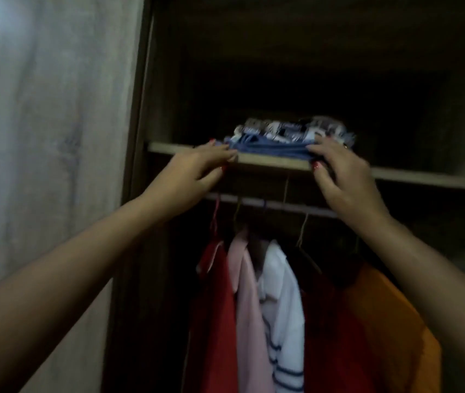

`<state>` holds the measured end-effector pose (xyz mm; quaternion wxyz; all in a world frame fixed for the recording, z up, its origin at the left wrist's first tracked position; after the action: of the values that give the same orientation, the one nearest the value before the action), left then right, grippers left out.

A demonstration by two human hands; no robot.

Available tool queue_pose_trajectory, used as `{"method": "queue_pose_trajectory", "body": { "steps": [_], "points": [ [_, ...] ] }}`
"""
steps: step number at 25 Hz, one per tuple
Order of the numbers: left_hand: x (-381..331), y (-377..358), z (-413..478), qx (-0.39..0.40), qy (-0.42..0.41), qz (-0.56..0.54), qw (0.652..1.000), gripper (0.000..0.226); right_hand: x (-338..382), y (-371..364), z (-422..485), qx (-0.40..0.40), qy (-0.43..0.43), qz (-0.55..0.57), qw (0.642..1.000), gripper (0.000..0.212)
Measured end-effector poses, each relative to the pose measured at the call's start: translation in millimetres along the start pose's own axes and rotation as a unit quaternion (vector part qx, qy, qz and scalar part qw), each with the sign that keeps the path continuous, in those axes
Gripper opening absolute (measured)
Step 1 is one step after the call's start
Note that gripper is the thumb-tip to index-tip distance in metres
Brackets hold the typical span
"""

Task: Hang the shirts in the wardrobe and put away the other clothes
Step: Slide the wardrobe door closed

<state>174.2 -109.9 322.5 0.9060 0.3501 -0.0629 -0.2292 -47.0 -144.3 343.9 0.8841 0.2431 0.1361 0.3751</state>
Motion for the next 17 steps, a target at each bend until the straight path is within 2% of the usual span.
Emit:
{"method": "queue_pose_trajectory", "body": {
  "steps": [1,3,5,7,9,12,14,17],
  "points": [
    [1,2,-33,-0.025,-0.010,0.009,1.000,0.045,18,-9,-22,-0.039,0.029,0.042,0.998,0.035],
    [12,-1,-114,-0.078,0.011,0.031,0.996,0.048,61,-52,-69,-0.038,0.061,0.138,0.988,0.028],
    [37,-20,-202,-0.100,0.074,0.035,0.992,0.048,113,-117,-118,0.041,0.080,0.233,0.968,0.025],
    [72,-48,-278,-0.066,0.174,0.024,0.982,0.051,167,-185,-169,0.156,0.112,0.267,0.944,0.024],
    [104,-77,-328,0.002,0.239,0.020,0.971,0.056,210,-246,-217,0.272,0.154,0.251,0.916,0.026],
    [135,-100,-361,0.110,0.227,0.074,0.965,0.056,257,-314,-275,0.418,0.227,0.183,0.860,0.040],
    [150,-104,-369,0.154,0.233,0.099,0.955,0.059,275,-344,-297,0.486,0.245,0.145,0.826,0.047],
    [161,-109,-376,0.187,0.243,0.116,0.945,0.064,285,-376,-316,0.556,0.234,0.077,0.794,0.049]
  ]
}}
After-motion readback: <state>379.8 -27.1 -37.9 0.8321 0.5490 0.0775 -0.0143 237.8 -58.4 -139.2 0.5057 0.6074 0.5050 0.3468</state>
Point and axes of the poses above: each hand's wrist, its own z-axis towards the middle knuckle, its own y-axis out of the back of the hand, x = y × z, the point moved 8 cm from there along z, towards the middle knuckle, and after that the axes turned 11 degrees about x, right-handed, at the moved point
